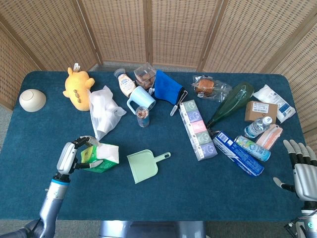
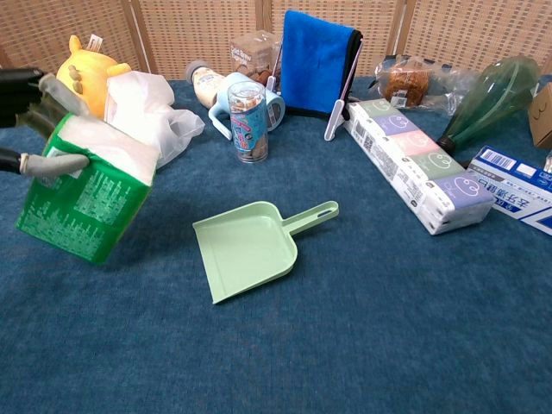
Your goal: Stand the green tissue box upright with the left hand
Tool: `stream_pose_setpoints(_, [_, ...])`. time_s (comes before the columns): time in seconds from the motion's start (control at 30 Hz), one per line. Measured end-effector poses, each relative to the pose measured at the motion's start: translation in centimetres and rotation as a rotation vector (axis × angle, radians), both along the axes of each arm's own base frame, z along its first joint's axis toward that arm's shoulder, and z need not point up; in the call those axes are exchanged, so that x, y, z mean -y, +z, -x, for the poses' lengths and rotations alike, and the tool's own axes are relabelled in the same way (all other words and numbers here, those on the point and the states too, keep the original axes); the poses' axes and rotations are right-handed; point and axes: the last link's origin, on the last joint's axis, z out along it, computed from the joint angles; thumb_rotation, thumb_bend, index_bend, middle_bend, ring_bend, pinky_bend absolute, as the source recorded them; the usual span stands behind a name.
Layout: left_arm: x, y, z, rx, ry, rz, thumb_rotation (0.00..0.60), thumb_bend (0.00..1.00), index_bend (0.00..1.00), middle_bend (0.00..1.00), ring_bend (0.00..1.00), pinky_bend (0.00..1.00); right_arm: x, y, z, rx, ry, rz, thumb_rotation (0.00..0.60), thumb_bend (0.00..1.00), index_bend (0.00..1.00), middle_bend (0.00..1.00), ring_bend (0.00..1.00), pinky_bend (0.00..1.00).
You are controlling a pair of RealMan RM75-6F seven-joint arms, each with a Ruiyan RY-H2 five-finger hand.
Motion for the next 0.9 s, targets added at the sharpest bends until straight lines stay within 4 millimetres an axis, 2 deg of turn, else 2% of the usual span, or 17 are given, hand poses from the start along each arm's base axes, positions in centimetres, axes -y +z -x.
stream_pose_setpoints(0.13, [0.0, -0.8, 0.9, 0.009, 0.015, 0.02, 0.6, 0.01, 0.46, 0.54, 0.39, 0.47, 0.0, 0.0, 0.0, -0.001, 0.0, 0.0, 0.6, 0.0, 0.0, 0.0, 0.0, 0.0])
stream_pose_setpoints(0.2, [0.1, -1.0, 1.2, 0.004, 0.018, 0.024, 0.6, 0.0, 0.44, 0.49, 0.33, 0.42, 0.0, 0.0, 0.0, 0.0, 0.0, 0.001, 0.6, 0.0, 0.0, 0.0, 0.0, 0.0])
stream_pose_setpoints(0.27, [0.2, -1.1, 1.5, -0.003, 0.014, 0.025, 0.6, 0.0, 0.4, 0.36, 0.16, 0.31, 0.0, 0.0, 0.0, 0.001, -0.001, 0.003, 0.6, 0.0, 0.0, 0.0, 0.0, 0.0])
stream_pose_setpoints(0.33, [0.4, -1.0, 1.7, -0.022, 0.005, 0.022, 0.6, 0.0, 0.37, 0.24, 0.04, 0.21, 0.0, 0.0, 0.0, 0.001, 0.0, 0.002, 0.6, 0.0, 0.0, 0.0, 0.0, 0.0])
stream_pose_setpoints(0.37, [0.5, -1.0, 2.0, -0.044, -0.001, 0.019, 0.6, 0.0, 0.36, 0.2, 0.01, 0.17, 0.0, 0.0, 0.0, 0.001, 0.0, 0.001, 0.6, 0.0, 0.0, 0.0, 0.0, 0.0])
stream_pose_setpoints(0.57, [1.9, 0.0, 3.6, -0.186, -0.025, -0.016, 0.6, 0.0, 0.34, 0.13, 0.0, 0.13, 0.0, 0.0, 0.0, 0.002, 0.0, -0.001, 0.6, 0.0, 0.0, 0.0, 0.0, 0.0])
stream_pose_setpoints(0.9, [4.1, 2.4, 5.1, -0.276, -0.034, -0.117, 0.6, 0.0, 0.34, 0.05, 0.0, 0.1, -0.1, 0.0, -0.1, 0.002, 0.0, -0.003, 0.6, 0.0, 0.0, 0.0, 0.0, 0.0])
